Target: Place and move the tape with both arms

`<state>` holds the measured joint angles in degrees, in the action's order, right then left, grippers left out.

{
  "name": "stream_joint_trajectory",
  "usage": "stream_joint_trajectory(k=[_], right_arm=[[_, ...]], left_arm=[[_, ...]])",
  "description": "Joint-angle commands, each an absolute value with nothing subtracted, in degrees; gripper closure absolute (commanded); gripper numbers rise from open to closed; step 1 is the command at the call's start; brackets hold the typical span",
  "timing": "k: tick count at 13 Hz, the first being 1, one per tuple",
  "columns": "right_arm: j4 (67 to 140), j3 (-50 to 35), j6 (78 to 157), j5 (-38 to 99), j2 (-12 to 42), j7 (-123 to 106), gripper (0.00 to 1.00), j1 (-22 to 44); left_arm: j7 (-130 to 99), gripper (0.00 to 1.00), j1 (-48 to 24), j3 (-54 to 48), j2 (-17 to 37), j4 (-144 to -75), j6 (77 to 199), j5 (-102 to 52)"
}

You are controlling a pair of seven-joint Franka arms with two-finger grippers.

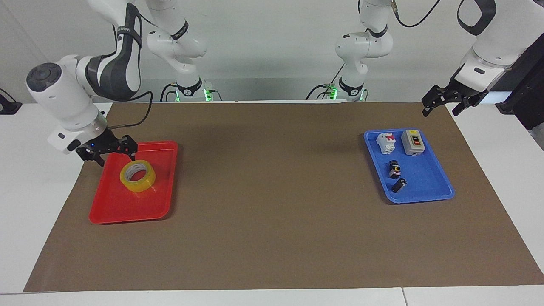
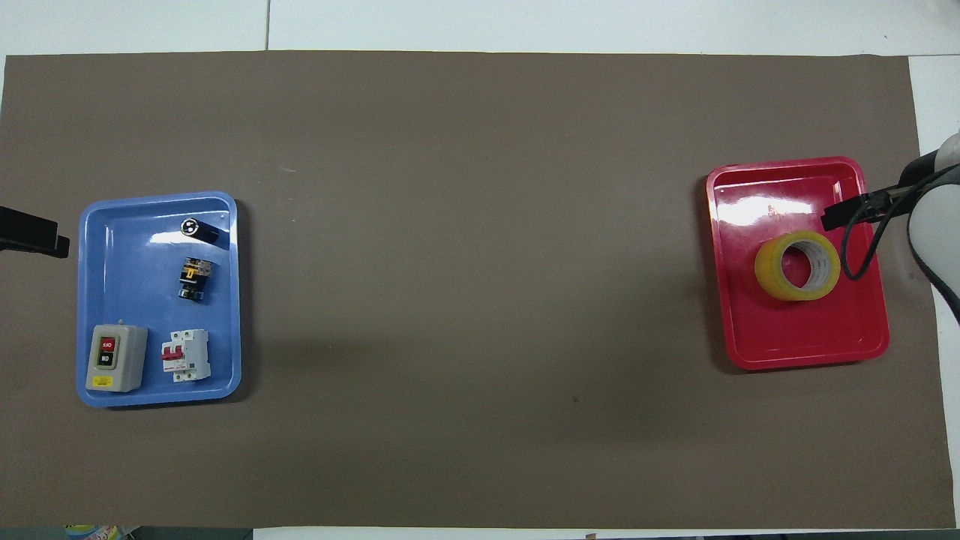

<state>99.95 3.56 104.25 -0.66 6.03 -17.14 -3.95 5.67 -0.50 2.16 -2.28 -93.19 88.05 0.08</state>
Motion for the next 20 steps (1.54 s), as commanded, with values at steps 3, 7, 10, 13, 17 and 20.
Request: stream_joint_trajectory(k=[3,7,10,13,17,20], right_arm=[[91.85,3.34,91.35,-0.61,1.59,-13.71,0.0,-2.81],[89.47,2.99,85.78,-1.05,1.4,-7.91,0.0,-3.16],[86.4,2.11,85.78,-4.3,2.28,-7.82,0.0,-1.25],[86.39,1.85,85.52,-4.48,2.28,-7.82,0.0,-1.4],[86.13,1.93,86.04,-4.13,2.55,-7.65,0.0,-1.5],[86.04,1.76,86.13,-4.13,2.37,-4.15,0.0,-0.62]], left_arm=[[6.24,0.0,-0.53,2.46,-3.16,-93.96,88.33,-1.23],[6.24,0.0,-0.53,2.46,-3.16,-93.96,88.33,-1.14],[6.24,0.0,-0.53,2.46,-3.25,-93.96,88.33,-1.14],[6.24,0.0,-0.53,2.46,-3.16,-93.96,88.33,-1.14],[6.24,0.0,-0.53,2.46,-3.16,-93.96,88.42,-1.14],[6.24,0.0,-0.53,2.46,-3.25,-93.96,88.33,-1.14]])
